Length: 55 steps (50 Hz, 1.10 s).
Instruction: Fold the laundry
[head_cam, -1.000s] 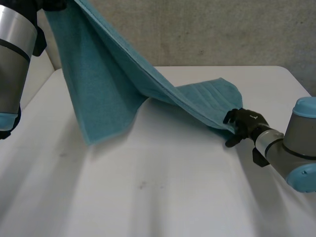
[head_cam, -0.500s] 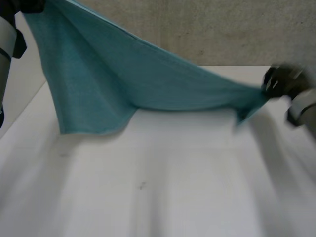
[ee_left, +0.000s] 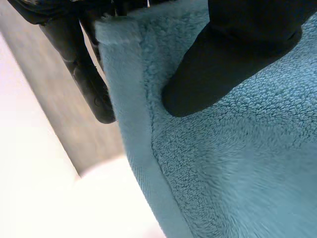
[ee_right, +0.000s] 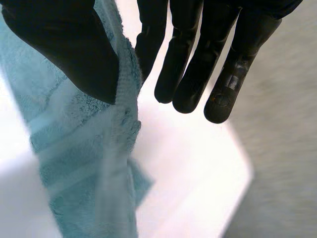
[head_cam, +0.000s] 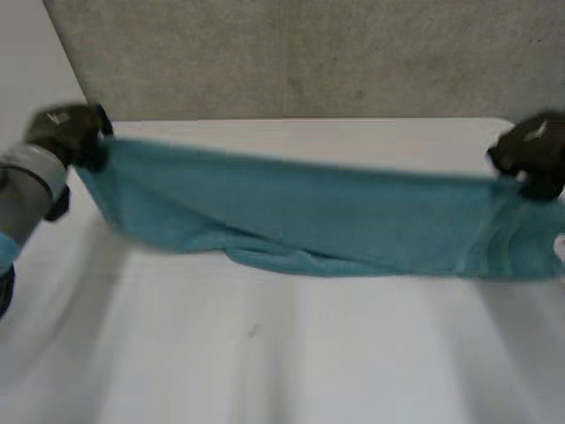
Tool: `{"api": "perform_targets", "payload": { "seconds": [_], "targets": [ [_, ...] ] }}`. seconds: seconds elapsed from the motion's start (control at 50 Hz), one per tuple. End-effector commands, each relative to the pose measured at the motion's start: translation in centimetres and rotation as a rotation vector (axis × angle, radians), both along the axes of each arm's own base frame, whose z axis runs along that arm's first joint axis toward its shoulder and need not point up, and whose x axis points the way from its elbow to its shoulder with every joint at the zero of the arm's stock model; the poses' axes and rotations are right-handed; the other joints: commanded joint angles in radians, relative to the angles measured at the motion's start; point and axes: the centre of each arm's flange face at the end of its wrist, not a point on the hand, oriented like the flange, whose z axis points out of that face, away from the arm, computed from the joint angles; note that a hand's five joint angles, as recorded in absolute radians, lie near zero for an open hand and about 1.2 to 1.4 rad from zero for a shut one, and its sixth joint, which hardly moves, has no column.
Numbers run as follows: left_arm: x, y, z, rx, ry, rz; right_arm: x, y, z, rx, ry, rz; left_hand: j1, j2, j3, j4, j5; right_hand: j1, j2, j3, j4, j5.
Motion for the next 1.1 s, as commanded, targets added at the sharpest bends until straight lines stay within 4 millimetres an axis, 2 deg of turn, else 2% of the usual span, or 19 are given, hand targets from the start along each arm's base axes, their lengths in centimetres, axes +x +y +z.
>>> {"api": "perform_targets", "payload": {
  "seconds": [0.02,0.1,0.16,0.18,0.2,0.22,0.24,0.26,0.28,0.3,0.34,0.42,0.54,0.62,0.82,0.84,0.88,0.98,1.1],
  "targets": [
    [-2.2,-1.1,-5.3,0.104,-0.157,-0.104,1.7,-3.3,-6.2,0.046,0.072,-0.015,0.205,0.178,0.180,0.179,0.184,0.421,0.221,0.212,0.206,0.245],
    [-3.2,-4.0,-4.6,0.007,-0.165,-0.112,2.6,-5.9,-6.2,-0.075,0.082,-0.034,0.205,0.178,0.180,0.179,0.184,0.421,0.221,0.212,0.206,0.245],
    [-3.7,-5.2,-2.9,-0.084,-0.155,-0.111,4.1,-8.8,-2.7,-0.326,0.068,-0.077,0.205,0.178,0.180,0.179,0.184,0.421,0.221,0.212,0.206,0.245],
    [-4.2,-6.3,-0.4,-0.210,-0.141,-0.106,4.9,-9.8,0.6,-0.496,0.035,-0.100,0.205,0.178,0.180,0.179,0.184,0.421,0.221,0.212,0.206,0.245],
    [-4.6,-7.3,2.5,-0.361,-0.117,-0.091,4.9,-9.8,0.7,-0.498,0.034,-0.100,0.205,0.178,0.180,0.179,0.184,0.421,0.221,0.212,0.206,0.245],
    [-4.6,-7.3,2.6,-0.363,-0.117,-0.091,5.6,-10.3,4.7,-0.681,-0.017,-0.121,0.205,0.178,0.180,0.179,0.184,0.421,0.221,0.212,0.206,0.245],
    [-4.8,-7.7,5.9,-0.519,-0.087,-0.079,5.6,-10.3,4.7,-0.683,-0.017,-0.121,0.205,0.178,0.180,0.179,0.184,0.421,0.221,0.212,0.206,0.245],
    [-4.8,-7.4,9.8,-0.687,-0.057,-0.058,6.4,-10.3,8.2,-0.843,-0.078,-0.123,0.205,0.178,0.180,0.179,0.184,0.421,0.221,0.212,0.206,0.245],
    [-4.8,-7.4,9.9,-0.689,-0.057,-0.058,6.8,-10.2,10.4,-0.956,-0.143,-0.123,0.205,0.178,0.180,0.179,0.184,0.421,0.221,0.212,0.206,0.245],
    [-4.5,-6.8,13.3,-0.834,-0.026,-0.033,6.8,-10.2,10.4,-0.957,-0.144,-0.123,0.205,0.178,0.180,0.179,0.184,0.421,0.221,0.212,0.206,0.245],
    [-4.2,-6.0,15.9,-0.947,0.001,-0.012,7.0,-8.8,13.8,-1.087,-0.271,-0.110,0.205,0.178,0.180,0.179,0.184,0.421,0.221,0.212,0.206,0.245],
    [-3.6,-5.0,18.2,-1.027,0.036,0.032,6.6,-6.4,15.2,-1.084,-0.323,-0.073,0.205,0.178,0.180,0.179,0.184,0.421,0.221,0.212,0.206,0.245],
    [-3.6,-5.6,15.5,-0.887,0.043,0.008,7.0,-5.6,10.8,-0.920,-0.304,-0.016,0.205,0.178,0.180,0.179,0.184,0.421,0.221,0.212,0.206,0.245],
    [-3.5,-6.1,10.5,-0.708,0.037,-0.009,7.1,-5.6,7.8,-0.816,-0.281,-0.010,0.205,0.178,0.180,0.179,0.184,0.421,0.221,0.212,0.206,0.245],
    [-3.2,-5.2,-1.2,-0.366,-0.023,-0.021,8.3,-4.0,-9.7,-0.228,-0.217,0.117,0.205,0.178,0.180,0.179,0.184,0.421,0.221,0.212,0.206,0.245],
    [-2.9,-5.0,-2.5,-0.318,-0.033,-0.019,8.4,-4.0,-9.7,-0.227,-0.217,0.117,0.205,0.178,0.180,0.179,0.184,0.421,0.221,0.212,0.206,0.245],
    [-2.5,-4.7,-3.6,-0.282,-0.042,-0.014,8.0,-3.6,-13.2,-0.075,-0.227,0.087,0.205,0.178,0.180,0.179,0.184,0.421,0.221,0.212,0.206,0.245],
    [-1.0,-4.5,-5.1,-0.224,-0.058,0.017,7.7,-3.3,-16.4,0.074,-0.302,0.022,0.205,0.178,0.180,0.179,0.184,0.421,0.221,0.212,0.206,0.245],
    [0.7,-4.4,-4.4,-0.229,-0.060,0.055,6.0,-4.3,-16.9,0.137,-0.483,-0.118,0.205,0.178,0.180,0.179,0.184,0.421,0.221,0.212,0.206,0.245]
  ]
}}
